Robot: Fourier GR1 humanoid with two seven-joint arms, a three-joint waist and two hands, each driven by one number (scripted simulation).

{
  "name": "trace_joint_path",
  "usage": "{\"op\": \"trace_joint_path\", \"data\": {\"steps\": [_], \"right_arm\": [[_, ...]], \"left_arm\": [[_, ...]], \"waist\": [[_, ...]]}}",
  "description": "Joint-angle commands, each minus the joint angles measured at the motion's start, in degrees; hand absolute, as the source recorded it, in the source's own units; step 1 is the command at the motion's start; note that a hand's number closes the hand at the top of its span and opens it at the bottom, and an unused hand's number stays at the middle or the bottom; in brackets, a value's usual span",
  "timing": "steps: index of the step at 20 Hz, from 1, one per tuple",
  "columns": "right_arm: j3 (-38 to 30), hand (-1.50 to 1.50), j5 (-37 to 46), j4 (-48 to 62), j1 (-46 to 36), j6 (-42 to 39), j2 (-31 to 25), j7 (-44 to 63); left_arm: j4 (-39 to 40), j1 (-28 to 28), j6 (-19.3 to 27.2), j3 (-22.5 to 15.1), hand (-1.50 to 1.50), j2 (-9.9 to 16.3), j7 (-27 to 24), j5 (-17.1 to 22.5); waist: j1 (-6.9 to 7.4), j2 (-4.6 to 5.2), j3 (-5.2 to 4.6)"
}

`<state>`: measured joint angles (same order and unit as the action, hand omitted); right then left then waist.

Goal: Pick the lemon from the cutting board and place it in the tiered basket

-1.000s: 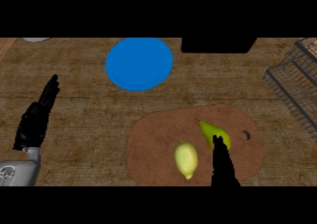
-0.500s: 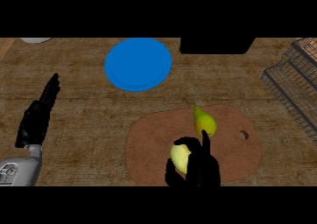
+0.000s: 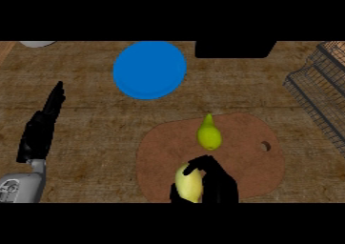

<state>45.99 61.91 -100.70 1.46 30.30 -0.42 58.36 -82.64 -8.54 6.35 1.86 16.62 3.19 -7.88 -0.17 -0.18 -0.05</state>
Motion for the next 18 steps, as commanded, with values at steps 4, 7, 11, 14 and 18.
{"op": "trace_joint_path", "data": {"steps": [4,7,11,14,18], "right_arm": [[-24.4,1.5,-1.2,7.1,-13.0,-2.7,0.4,13.0],[-33.5,1.5,0.8,11.8,-17.3,-4.3,0.4,13.5],[-44.2,1.5,9.3,16.8,-28.2,-3.7,-3.4,14.5],[-49.2,1.5,15.9,21.8,-37.1,-6.8,-6.3,16.7],[-54.6,1.5,24.4,28.1,-49.0,-11.1,-9.6,19.8]], "left_arm": [[-1.7,-1.0,-0.5,-0.2,0.0,0.7,1.0,-0.3],[-2.1,-0.9,-0.7,-0.5,0.0,0.1,0.1,0.1],[-1.9,-1.5,-0.9,-1.0,0.0,0.2,0.6,-0.4],[-1.4,-2.4,-1.1,-1.5,0.0,-0.3,0.1,-0.4],[-1.4,-1.6,-1.5,-2.5,0.0,-0.5,0.3,-0.9]], "waist": [[1.41,1.52,-0.09],[2.21,2.48,-0.36],[3.02,1.86,-0.42],[3.94,1.72,-0.5],[5.45,1.23,-0.44]]}}
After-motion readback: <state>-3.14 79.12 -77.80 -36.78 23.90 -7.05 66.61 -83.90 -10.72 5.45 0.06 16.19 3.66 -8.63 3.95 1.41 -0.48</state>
